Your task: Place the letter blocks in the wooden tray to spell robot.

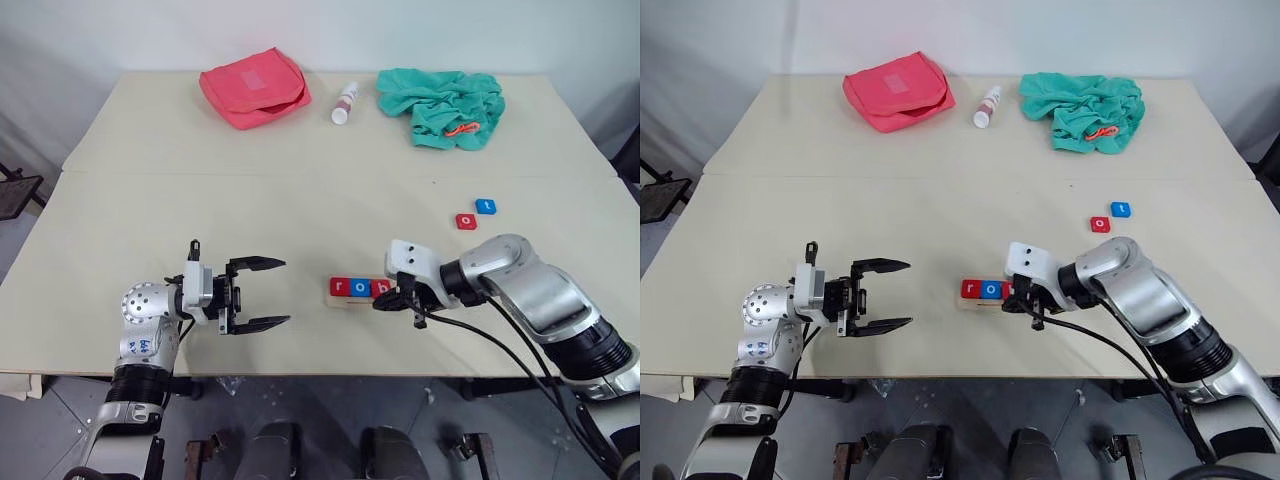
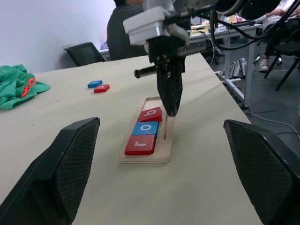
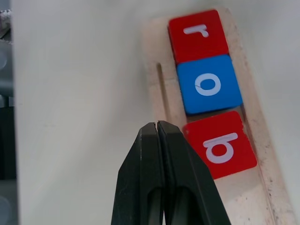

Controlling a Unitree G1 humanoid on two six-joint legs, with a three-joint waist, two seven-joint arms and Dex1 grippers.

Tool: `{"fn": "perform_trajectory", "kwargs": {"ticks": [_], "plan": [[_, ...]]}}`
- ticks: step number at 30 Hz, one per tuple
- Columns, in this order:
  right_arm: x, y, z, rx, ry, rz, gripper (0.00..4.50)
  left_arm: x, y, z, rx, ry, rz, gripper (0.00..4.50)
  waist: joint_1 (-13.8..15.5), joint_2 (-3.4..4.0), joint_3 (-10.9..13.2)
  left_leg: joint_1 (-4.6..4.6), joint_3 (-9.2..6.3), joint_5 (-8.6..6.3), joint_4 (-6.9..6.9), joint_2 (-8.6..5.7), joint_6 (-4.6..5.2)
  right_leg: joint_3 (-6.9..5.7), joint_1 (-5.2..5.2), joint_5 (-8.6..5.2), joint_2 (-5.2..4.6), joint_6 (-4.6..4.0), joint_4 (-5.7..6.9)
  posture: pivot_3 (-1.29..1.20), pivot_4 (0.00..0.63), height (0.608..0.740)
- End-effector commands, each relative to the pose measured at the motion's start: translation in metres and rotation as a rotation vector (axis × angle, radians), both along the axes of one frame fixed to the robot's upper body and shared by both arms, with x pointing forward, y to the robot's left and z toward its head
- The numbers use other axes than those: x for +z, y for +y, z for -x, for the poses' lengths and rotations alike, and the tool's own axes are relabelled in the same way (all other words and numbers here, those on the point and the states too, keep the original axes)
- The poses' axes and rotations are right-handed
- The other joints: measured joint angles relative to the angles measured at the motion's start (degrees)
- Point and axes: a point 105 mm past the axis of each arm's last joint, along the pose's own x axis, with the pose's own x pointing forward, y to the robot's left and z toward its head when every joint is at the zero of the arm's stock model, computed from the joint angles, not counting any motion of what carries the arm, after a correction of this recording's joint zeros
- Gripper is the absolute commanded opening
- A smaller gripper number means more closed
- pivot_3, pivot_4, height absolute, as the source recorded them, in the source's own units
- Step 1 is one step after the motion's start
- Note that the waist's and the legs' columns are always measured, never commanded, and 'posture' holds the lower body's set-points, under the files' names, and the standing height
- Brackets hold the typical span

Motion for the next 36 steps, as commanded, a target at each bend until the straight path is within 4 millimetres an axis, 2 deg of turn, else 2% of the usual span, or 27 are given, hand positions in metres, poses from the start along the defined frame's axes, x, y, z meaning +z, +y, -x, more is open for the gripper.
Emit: {"fn": "perform_trajectory", "kwargs": {"ticks": [1, 6, 13, 19, 20, 22, 24, 27, 28, 32, 36], "plan": [[0.009, 0.002, -0.007, 0.005, -0.057, -0.003, 0.06, 0.009, 0.002, 0.003, 0.005, -0.040, 0.015, 4.50, -0.07, 0.00, 0.00, 0.00, 0.01, 0.00, 0.00, 0.00, 0.00, 0.00, 0.00, 0.00, 0.00, 0.00, 0.00, 0.00, 0.150, 0.740], [0.021, -0.001, 0.003, 0.002, -0.073, -0.021, 0.06, 0.009, 0.001, 0.001, 0.004, -0.040, 0.017, 4.50, 0.04, 0.00, 0.00, 0.00, 0.00, 0.00, 0.00, 0.00, 0.00, 0.00, 0.00, 0.00, 0.00, 0.00, 0.00, 0.00, 0.150, 0.740], [0.014, -0.010, 0.004, -0.041, -0.092, -0.010, 0.06, 0.010, -0.004, -0.004, -0.008, -0.042, 0.024, 4.50, 0.03, -0.01, 0.00, 0.00, 0.00, 0.00, 0.00, 0.00, 0.00, -0.02, 0.02, 0.00, 0.00, 0.00, -0.01, 0.00, 0.150, 0.740], [0.031, -0.016, 0.018, -0.035, -0.105, -0.119, 0.06, 0.009, -0.005, -0.004, -0.019, -0.037, 0.023, 4.50, 0.16, -0.01, 0.00, 0.00, -0.01, 0.00, 0.00, 0.00, 0.00, -0.03, 0.04, 0.00, 0.00, 0.00, -0.02, 0.00, 0.150, 0.740], [0.038, -0.022, 0.015, -0.079, -0.145, -0.191, 0.06, 0.008, -0.004, -0.003, -0.019, -0.032, 0.022, 4.50, 0.17, -0.02, 0.00, 0.00, -0.01, 0.00, 0.00, 0.00, 0.00, -0.03, 0.04, 0.00, 0.00, 0.00, -0.02, 0.00, 0.150, 0.740], [0.044, -0.048, 0.006, -0.217, -0.234, -0.265, 0.06, 0.005, 0.000, -0.001, -0.012, -0.019, 0.015, 4.50, 0.54, -0.05, -0.02, 0.00, -0.08, 0.00, 0.00, 0.00, 0.00, -0.09, 0.09, 0.00, 0.00, 0.00, -0.03, 0.00, 0.150, 0.740], [0.046, -0.068, 0.002, -0.309, -0.293, -0.287, 0.06, 0.003, 0.002, -0.001, -0.006, -0.012, 0.010, 4.50, 0.68, -0.05, -0.02, 0.00, -0.01, -0.01, 0.00, -0.03, 0.02, -0.08, 0.10, 0.00, -0.03, 0.00, -0.04, 0.00, 0.150, 0.740], [0.048, -0.100, -0.006, -0.489, -0.344, -0.343, 0.58, 0.003, 0.004, -0.001, -0.001, -0.008, 0.008, 4.50, 0.76, -0.05, -0.02, 0.02, 0.04, -0.01, 0.02, 0.00, 0.01, -0.05, 0.09, 0.00, -0.02, 0.00, -0.03, 0.00, 0.150, 0.740], [0.048, -0.113, -0.007, -0.550, -0.356, -0.357, 0.88, 0.003, 0.004, -0.002, 0.000, -0.007, 0.008, 4.50, 0.81, -0.05, -0.02, 0.02, 0.05, -0.01, 0.04, 0.02, 0.01, -0.05, 0.10, 0.00, -0.01, 0.00, -0.04, 0.00, 0.150, 0.740], [0.045, -0.147, -0.005, -0.683, -0.413, -0.369, 2.23, 0.004, 0.005, -0.004, 0.001, -0.003, 0.009, 4.50, 1.30, -0.05, -0.02, 0.02, 0.11, -0.01, 0.04, 0.00, 0.02, -0.01, 0.09, 0.00, -0.01, 0.00, -0.03, 0.00, 0.150, 0.740], [0.044, -0.168, -0.001, -0.771, -0.424, -0.384, 3.68, 0.004, 0.007, -0.004, -0.007, 0.002, 0.006, 4.50, 1.38, -0.05, -0.02, 0.03, 0.17, -0.01, 0.04, 0.01, 0.02, 0.02, 0.08, 0.00, -0.01, 0.00, -0.04, 0.00, 0.150, 0.740]]}}
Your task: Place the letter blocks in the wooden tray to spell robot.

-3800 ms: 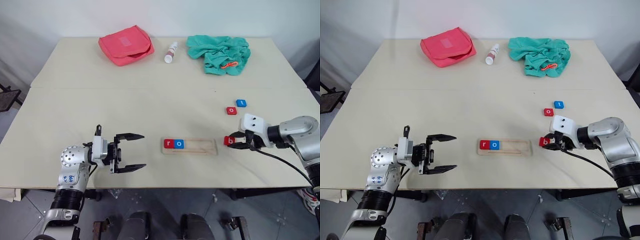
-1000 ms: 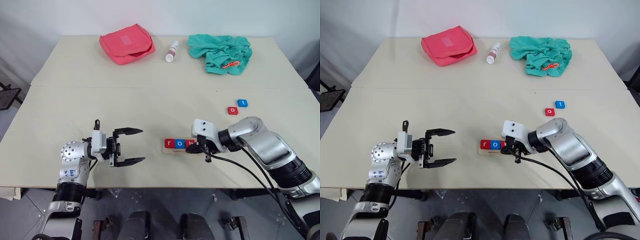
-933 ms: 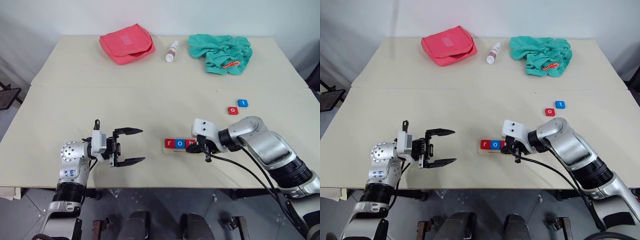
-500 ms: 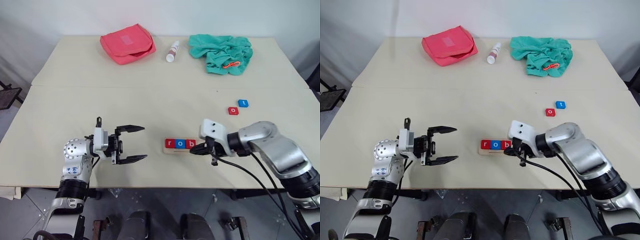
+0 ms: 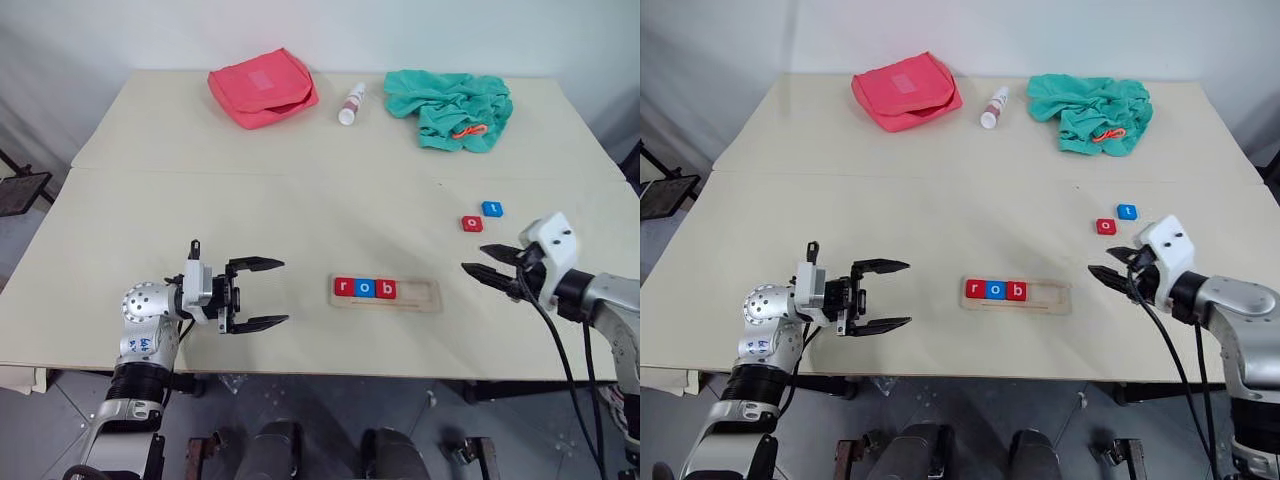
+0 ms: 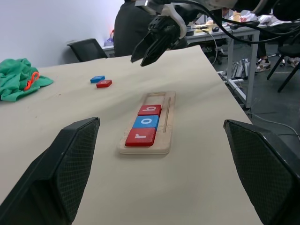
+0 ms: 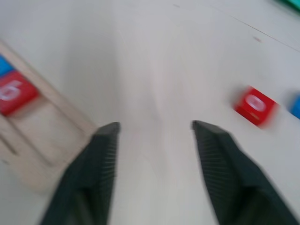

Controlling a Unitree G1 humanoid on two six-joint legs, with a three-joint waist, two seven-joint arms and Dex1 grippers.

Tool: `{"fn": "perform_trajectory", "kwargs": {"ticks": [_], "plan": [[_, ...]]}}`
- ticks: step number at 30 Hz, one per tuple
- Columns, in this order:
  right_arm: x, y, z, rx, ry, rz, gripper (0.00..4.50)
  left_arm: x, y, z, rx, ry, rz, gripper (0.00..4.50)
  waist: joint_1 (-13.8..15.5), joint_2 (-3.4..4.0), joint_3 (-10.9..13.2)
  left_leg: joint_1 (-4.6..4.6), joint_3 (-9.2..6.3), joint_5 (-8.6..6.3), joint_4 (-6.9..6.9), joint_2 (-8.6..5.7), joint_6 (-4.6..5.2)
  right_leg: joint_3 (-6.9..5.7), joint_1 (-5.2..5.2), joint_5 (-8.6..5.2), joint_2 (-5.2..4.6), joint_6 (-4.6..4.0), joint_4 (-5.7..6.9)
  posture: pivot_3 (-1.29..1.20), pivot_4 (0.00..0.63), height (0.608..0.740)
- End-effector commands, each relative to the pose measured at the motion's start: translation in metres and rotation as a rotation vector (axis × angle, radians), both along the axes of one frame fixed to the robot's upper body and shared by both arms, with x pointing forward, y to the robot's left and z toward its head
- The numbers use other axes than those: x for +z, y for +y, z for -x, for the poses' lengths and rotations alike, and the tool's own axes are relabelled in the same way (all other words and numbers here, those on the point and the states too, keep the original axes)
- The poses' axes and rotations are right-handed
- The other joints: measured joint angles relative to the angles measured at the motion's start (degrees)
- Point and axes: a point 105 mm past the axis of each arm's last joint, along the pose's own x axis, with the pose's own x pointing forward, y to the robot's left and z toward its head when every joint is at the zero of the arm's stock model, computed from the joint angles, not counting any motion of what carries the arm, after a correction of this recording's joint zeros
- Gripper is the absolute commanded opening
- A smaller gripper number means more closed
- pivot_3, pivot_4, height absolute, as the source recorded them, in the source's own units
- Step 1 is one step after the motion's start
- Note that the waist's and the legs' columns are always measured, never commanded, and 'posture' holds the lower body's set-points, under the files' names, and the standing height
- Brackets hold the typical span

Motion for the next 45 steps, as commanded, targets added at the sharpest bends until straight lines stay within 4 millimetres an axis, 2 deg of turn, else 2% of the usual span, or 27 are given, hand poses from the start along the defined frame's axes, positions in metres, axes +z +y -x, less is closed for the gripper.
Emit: {"fn": "perform_trajectory", "kwargs": {"ticks": [1, 2, 3, 6, 11, 24, 30, 36, 45], "plan": [[0.013, -0.019, 0.004, -0.071, -0.064, -0.025, 4.07, 0.008, 0.005, -0.002, 0.001, -0.027, 0.008, 4.50, 0.01, 0.00, 0.00, 0.00, 0.00, 0.00, 0.00, 0.01, 0.00, 0.00, 0.00, 0.00, 0.00, 0.00, 0.00, 0.00, 0.150, 0.740], [0.013, -0.025, 0.005, -0.091, -0.066, -0.035, 4.35, 0.008, 0.006, -0.002, 0.000, -0.023, 0.006, 4.50, 0.01, 0.00, 0.00, 0.00, 0.00, 0.00, 0.00, 0.01, 0.00, 0.00, 0.00, 0.00, 0.00, 0.00, 0.00, 0.00, 0.150, 0.740], [0.012, -0.034, 0.006, -0.126, -0.066, -0.038, 4.44, 0.008, 0.007, -0.003, -0.001, -0.022, 0.006, 4.50, 0.05, 0.00, 0.00, 0.00, 0.00, 0.00, 0.00, 0.01, 0.00, 0.00, 0.00, 0.00, 0.00, 0.00, 0.00, 0.00, 0.150, 0.740], [0.010, -0.051, 0.004, -0.194, -0.059, -0.057, 4.44, 0.009, 0.008, -0.006, -0.003, -0.021, 0.012, 4.50, 0.05, 0.00, 0.00, 0.01, 0.02, 0.00, 0.00, 0.00, 0.00, 0.00, 0.01, 0.00, 0.00, 0.00, 0.00, 0.00, 0.150, 0.740], [0.010, -0.056, 0.000, -0.211, -0.056, -0.078, 4.44, 0.008, 0.009, -0.006, -0.011, -0.022, 0.012, 4.50, -0.06, 0.00, 0.00, 0.02, 0.05, 0.00, -0.01, 0.04, 0.00, 0.00, 0.00, 0.00, 0.02, 0.00, 0.00, 0.00, 0.150, 0.740], [0.013, -0.054, -0.005, -0.212, -0.063, -0.087, 4.44, 0.010, 0.010, -0.002, -0.029, -0.027, 0.017, 4.50, 0.05, 0.00, 0.00, 0.02, 0.03, 0.00, 0.01, 0.03, 0.01, 0.01, 0.00, 0.00, 0.01, 0.00, 0.00, 0.00, 0.150, 0.740], [0.016, -0.044, -0.010, -0.200, -0.059, -0.100, 4.44, 0.011, 0.011, -0.001, -0.028, -0.032, 0.015, 4.50, -0.03, 0.00, 0.00, 0.02, 0.04, 0.00, 0.00, 0.04, 0.00, 0.01, 0.00, 0.00, 0.02, 0.00, 0.00, 0.00, 0.150, 0.740], [0.016, -0.018, -0.047, -0.245, -0.078, -0.139, 4.44, 0.011, 0.010, 0.002, -0.020, -0.039, 0.018, 4.50, -0.60, 0.01, 0.00, 0.02, 0.04, 0.00, -0.01, 0.07, 0.00, 0.02, -0.02, 0.00, 0.03, 0.00, 0.01, 0.00, 0.150, 0.740], [0.002, -0.002, -0.091, -0.330, -0.090, -0.161, 4.44, 0.012, 0.010, 0.005, -0.007, -0.045, 0.024, 4.50, -1.49, 0.02, 0.00, 0.00, -0.06, 0.00, -0.07, -0.01, 0.00, -0.02, -0.06, 0.00, -0.01, 0.00, 0.07, 0.00, 0.150, 0.740]]}}
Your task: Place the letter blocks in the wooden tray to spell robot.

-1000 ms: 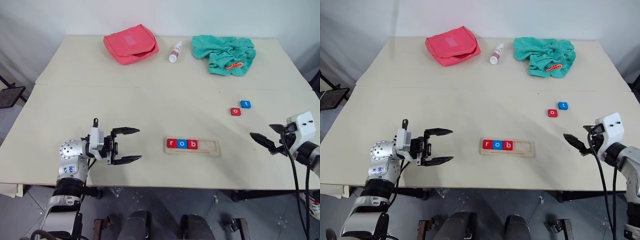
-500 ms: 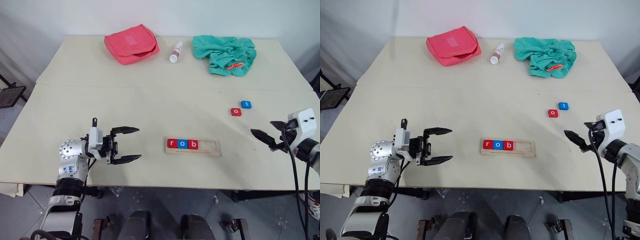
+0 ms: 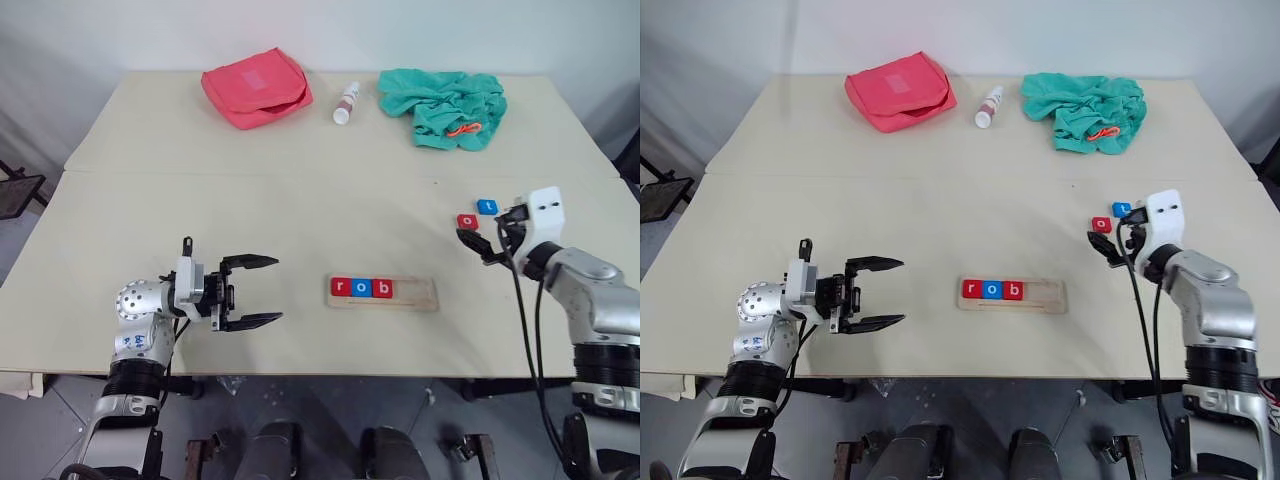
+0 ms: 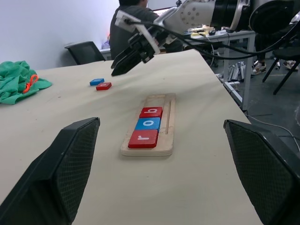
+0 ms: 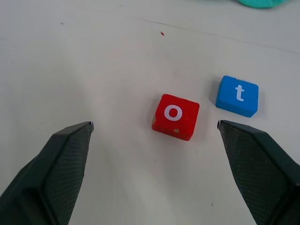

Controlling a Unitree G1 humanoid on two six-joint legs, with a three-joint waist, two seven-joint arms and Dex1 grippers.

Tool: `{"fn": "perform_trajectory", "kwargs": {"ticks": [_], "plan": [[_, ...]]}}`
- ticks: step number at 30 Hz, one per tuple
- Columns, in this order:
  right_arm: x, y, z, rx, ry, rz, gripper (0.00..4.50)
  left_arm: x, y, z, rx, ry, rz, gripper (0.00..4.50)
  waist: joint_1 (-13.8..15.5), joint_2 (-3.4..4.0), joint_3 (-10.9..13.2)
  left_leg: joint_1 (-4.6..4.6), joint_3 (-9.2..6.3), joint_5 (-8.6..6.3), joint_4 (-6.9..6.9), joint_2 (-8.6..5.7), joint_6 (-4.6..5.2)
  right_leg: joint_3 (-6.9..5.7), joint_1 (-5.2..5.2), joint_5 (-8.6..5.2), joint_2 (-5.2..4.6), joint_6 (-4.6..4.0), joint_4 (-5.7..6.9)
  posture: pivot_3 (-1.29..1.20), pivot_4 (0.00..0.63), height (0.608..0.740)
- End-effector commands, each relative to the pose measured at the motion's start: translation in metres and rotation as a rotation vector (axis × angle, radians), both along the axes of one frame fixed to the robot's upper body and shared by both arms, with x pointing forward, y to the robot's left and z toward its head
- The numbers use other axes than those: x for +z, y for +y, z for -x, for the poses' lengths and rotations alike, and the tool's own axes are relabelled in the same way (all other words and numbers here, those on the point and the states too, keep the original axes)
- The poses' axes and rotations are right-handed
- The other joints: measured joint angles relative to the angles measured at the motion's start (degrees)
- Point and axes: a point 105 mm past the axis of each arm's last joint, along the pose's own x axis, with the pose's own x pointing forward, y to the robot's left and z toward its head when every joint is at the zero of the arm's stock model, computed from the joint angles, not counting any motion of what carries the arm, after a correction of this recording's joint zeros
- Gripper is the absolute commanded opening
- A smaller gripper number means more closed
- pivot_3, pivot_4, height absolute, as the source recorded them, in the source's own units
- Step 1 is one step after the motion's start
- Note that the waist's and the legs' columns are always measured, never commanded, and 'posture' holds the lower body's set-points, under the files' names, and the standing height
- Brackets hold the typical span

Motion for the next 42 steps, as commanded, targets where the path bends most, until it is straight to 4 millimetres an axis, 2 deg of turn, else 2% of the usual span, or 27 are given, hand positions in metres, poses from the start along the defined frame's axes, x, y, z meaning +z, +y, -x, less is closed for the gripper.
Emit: {"fn": "perform_trajectory", "kwargs": {"ticks": [1, 13, 16, 22, 23, 27, 31, 35, 39, 42], "plan": [[0.006, -0.001, -0.014, -0.051, -0.053, 0.009, 4.44, 0.009, 0.003, 0.005, 0.005, -0.040, 0.016, 4.50, -0.24, 0.00, 0.00, 0.01, 0.00, 0.00, 0.00, 0.03, 0.00, 0.00, -0.01, 0.00, 0.02, 0.00, 0.01, 0.00, 0.150, 0.740], [-0.018, 0.002, -0.035, -0.113, -0.024, -0.062, 4.44, 0.008, 0.002, 0.009, 0.026, -0.039, 0.024, 4.50, -0.59, 0.01, 0.00, 0.03, 0.03, 0.00, -0.07, 0.05, 0.00, 0.03, -0.04, 0.00, 0.02, 0.00, 0.03, 0.00, 0.150, 0.740], [-0.021, 0.008, -0.036, -0.118, -0.028, -0.083, 3.56, 0.008, 0.002, 0.009, 0.027, -0.039, 0.026, 4.50, -0.72, 0.01, 0.00, 0.03, 0.01, 0.00, -0.07, 0.05, 0.00, 0.02, -0.03, 0.00, 0.02, 0.00, 0.04, 0.00, 0.150, 0.740], [-0.019, 0.010, -0.033, -0.126, -0.044, -0.092, 1.46, 0.007, 0.001, 0.009, 0.020, -0.036, 0.027, 4.50, -1.00, 0.02, -0.01, 0.03, -0.05, 0.00, -0.07, 0.04, 0.00, 0.02, -0.04, 0.00, 0.03, 0.00, 0.10, 0.00, 0.150, 0.740], [-0.018, 0.010, -0.032, -0.130, -0.049, -0.095, 1.47, 0.007, 0.000, 0.009, 0.017, -0.036, 0.027, 4.50, -1.01, 0.02, -0.01, 0.03, -0.05, 0.00, -0.07, 0.04, 0.00, 0.02, -0.04, 0.00, 0.02, 0.00, 0.11, 0.00, 0.150, 0.740], [0.013, 0.027, -0.007, -0.068, -0.151, -0.101, 1.47, 0.006, -0.001, 0.009, -0.004, -0.028, 0.026, 4.50, -0.87, 0.03, -0.01, 0.02, -0.16, 0.00, -0.09, 0.03, -0.01, 0.02, -0.07, 0.00, 0.02, 0.00, 0.21, 0.00, 0.150, 0.740], [0.020, 0.037, 0.023, -0.072, -0.146, -0.105, 1.47, 0.005, -0.001, 0.008, -0.012, -0.024, 0.024, 4.50, -0.63, 0.04, 0.00, 0.03, -0.12, 0.00, -0.11, 0.01, -0.01, 0.08, -0.15, 0.00, 0.01, 0.00, 0.35, 0.00, 0.150, 0.740], [0.013, 0.047, 0.057, -0.098, -0.123, -0.095, 1.47, 0.004, -0.003, 0.007, -0.022, -0.018, 0.026, 4.50, -0.07, 0.04, 0.00, 0.06, -0.09, 0.00, -0.11, 0.01, -0.01, 0.13, -0.15, 0.00, 0.02, 0.00, 0.35, 0.00, 0.150, 0.740], [0.002, 0.047, 0.079, -0.145, -0.083, -0.096, 1.47, 0.004, -0.003, 0.007, -0.029, -0.015, 0.028, 4.50, 0.23, 0.04, 0.00, 0.06, -0.10, 0.00, -0.07, -0.05, -0.01, 0.27, -0.13, 0.00, 0.01, 0.00, 0.37, 0.00, 0.150, 0.740], [-0.015, 0.044, 0.100, -0.193, -0.029, -0.089, 1.47, 0.004, -0.002, 0.007, -0.032, -0.011, 0.023, 4.50, 0.21, 0.04, -0.01, 0.07, -0.11, 0.00, -0.07, -0.05, -0.01, 0.31, -0.13, 0.00, 0.03, 0.00, 0.37, 0.00, 0.150, 0.740]]}}
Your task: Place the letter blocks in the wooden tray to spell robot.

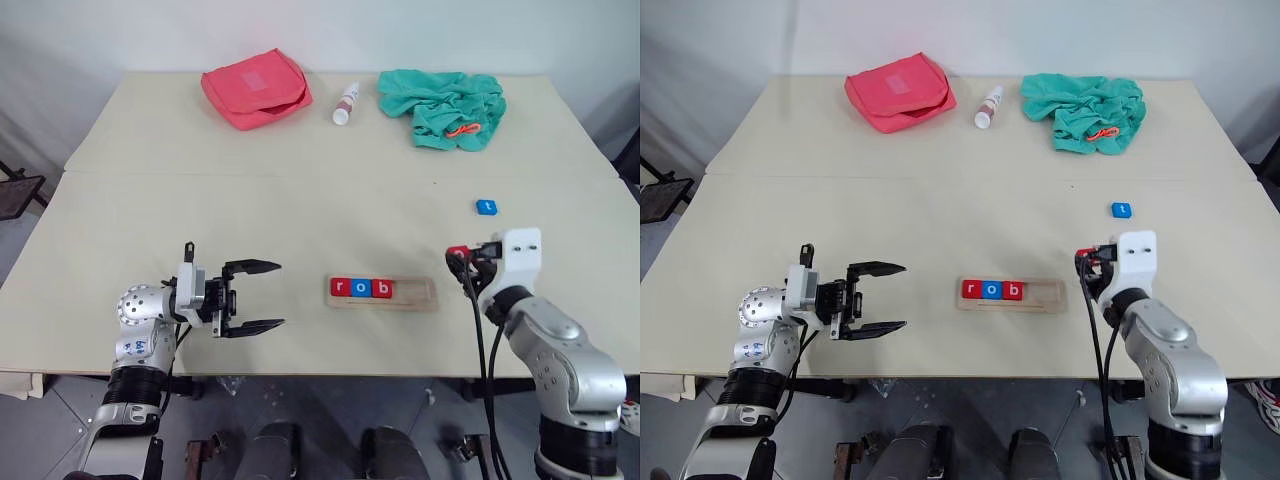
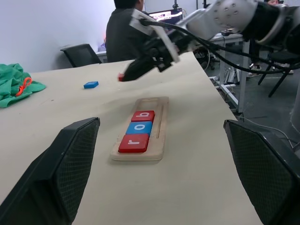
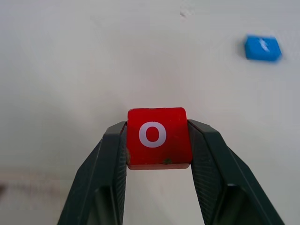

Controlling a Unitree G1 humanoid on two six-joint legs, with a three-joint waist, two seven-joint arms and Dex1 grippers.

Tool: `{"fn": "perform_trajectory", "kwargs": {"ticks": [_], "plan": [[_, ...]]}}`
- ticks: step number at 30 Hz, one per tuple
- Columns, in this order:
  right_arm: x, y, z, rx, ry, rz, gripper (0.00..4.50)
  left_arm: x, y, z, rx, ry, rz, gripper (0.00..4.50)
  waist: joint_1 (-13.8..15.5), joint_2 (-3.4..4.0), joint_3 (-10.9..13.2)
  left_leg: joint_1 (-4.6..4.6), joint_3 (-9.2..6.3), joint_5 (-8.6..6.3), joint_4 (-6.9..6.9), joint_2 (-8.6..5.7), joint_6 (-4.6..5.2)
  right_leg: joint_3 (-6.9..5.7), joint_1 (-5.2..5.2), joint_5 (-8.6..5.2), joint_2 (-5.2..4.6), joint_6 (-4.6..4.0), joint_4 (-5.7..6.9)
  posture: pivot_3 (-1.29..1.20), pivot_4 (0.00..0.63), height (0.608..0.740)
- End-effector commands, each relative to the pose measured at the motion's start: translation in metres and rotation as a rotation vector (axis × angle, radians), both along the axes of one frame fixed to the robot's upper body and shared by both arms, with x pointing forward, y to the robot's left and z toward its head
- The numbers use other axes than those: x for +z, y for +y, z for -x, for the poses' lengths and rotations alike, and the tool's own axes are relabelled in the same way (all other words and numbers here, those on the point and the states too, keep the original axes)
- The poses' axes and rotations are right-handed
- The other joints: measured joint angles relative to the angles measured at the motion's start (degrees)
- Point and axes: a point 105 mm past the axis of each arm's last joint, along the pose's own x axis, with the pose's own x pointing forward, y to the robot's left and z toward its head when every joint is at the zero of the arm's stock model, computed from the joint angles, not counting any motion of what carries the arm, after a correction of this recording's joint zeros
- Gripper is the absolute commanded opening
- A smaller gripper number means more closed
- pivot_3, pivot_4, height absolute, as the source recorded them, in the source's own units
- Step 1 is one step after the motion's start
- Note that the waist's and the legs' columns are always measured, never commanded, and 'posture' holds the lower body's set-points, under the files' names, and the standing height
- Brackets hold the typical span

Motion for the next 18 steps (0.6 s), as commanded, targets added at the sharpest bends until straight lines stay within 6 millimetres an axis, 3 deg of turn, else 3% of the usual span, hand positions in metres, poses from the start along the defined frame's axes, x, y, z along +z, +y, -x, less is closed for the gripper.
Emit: {"fn": "perform_trajectory", "kwargs": {"ticks": [1, 9, 18], "plan": [[0.001, -0.007, 0.019, -0.062, -0.009, 0.004, 1.47, 0.005, 0.003, 0.001, -0.015, -0.014, 0.012, 4.50, -0.10, 0.00, 0.00, 0.00, 0.01, 0.00, -0.04, 0.00, 0.00, 0.01, -0.01, 0.00, 0.00, 0.00, -0.01, 0.00, 0.150, 0.740], [-0.011, -0.015, 0.026, -0.107, 0.023, -0.019, 1.47, 0.007, 0.004, 0.000, -0.020, -0.015, 0.003, 4.50, -0.27, 0.00, 0.00, 0.13, 0.19, 0.00, -0.10, 0.03, 0.00, 0.11, -0.01, 0.00, 0.02, 0.00, -0.01, 0.00, 0.150, 0.740], [-0.007, -0.011, 0.029, -0.059, -0.009, -0.022, 4.46, 0.006, 0.004, 0.001, -0.023, -0.013, 0.001, 4.50, -0.23, 0.00, 0.00, 0.14, 0.19, 0.00, -0.10, 0.02, 0.00, 0.14, 0.00, 0.00, 0.01, 0.00, -0.01, 0.00, 0.150, 0.740]]}}
